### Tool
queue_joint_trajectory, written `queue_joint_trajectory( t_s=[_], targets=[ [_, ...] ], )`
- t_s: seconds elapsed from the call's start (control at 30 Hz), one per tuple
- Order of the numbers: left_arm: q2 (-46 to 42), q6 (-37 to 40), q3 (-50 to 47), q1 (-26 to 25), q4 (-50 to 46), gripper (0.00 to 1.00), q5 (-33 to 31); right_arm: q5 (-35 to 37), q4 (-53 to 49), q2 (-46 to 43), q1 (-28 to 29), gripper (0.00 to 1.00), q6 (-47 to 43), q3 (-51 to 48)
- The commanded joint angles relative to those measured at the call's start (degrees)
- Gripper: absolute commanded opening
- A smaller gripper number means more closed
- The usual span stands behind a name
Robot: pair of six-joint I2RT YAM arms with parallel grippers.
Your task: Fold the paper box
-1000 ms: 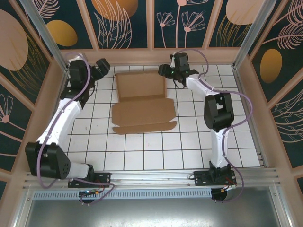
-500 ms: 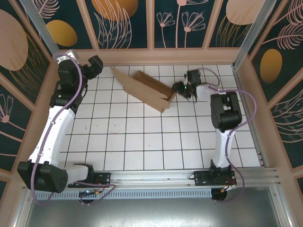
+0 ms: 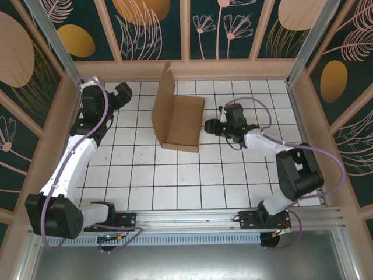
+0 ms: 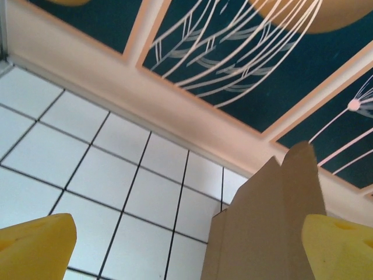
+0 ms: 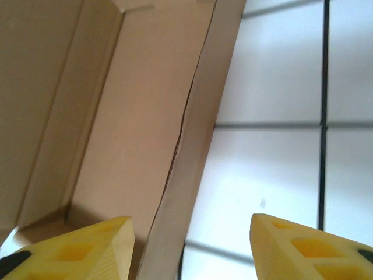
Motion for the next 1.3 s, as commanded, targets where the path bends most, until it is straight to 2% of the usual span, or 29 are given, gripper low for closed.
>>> queue_joint_trajectory(
  t_s=[0.0, 0.2, 0.3, 0.37, 0.53, 0.73, 0.83, 0.97, 1.13, 1.27],
  targets=[
    [-0.4, -3.2, -4.4, 0.1, 3.6, 0.98, 4.1, 4.5, 1.1, 7.2, 0.0, 0.58, -8.3, 9.1],
    [-3.7, -5.7, -15.5, 0.1, 6.2, 0.92, 7.6, 6.6, 0.4, 19.8, 0.0, 0.69, -26.0, 27.3],
    [-5.7, -5.2, -18.8, 0.1, 5.9, 0.92, 8.0, 1.5, 5.0, 22.9, -0.2, 0.74, -33.0, 30.6],
    [-7.3, -4.3, -20.3, 0.1, 5.4, 0.92, 7.6, -1.3, 3.0, 27.2, -0.3, 0.78, -36.1, 36.6],
    [-11.0, -4.3, -23.0, 0.0, 7.1, 0.87, 9.4, -5.9, -8.7, 40.4, -0.3, 0.81, -38.7, 54.8],
    [-11.9, -4.4, -24.1, 0.1, 7.3, 0.85, 10.0, -6.2, -12.3, 47.9, -0.2, 0.77, -35.3, 63.3],
    [-12.0, -4.3, -24.2, 0.1, 7.2, 0.85, 9.8, -6.7, -14.5, 50.2, 0.1, 0.70, -33.4, 65.6],
    [-12.5, -4.5, -23.9, 0.1, 7.1, 0.86, 9.8, -2.8, -16.0, 48.7, 0.2, 0.52, -30.7, 62.6],
    [-13.8, -5.2, -23.8, 0.1, 7.5, 0.88, 10.2, 3.1, -5.4, 36.6, -0.2, 0.39, -28.3, 41.4],
    [-14.9, -5.7, -24.6, 0.0, 8.4, 0.89, 11.0, 4.1, -3.6, 28.7, -0.2, 0.31, -27.3, 29.4]
  ],
)
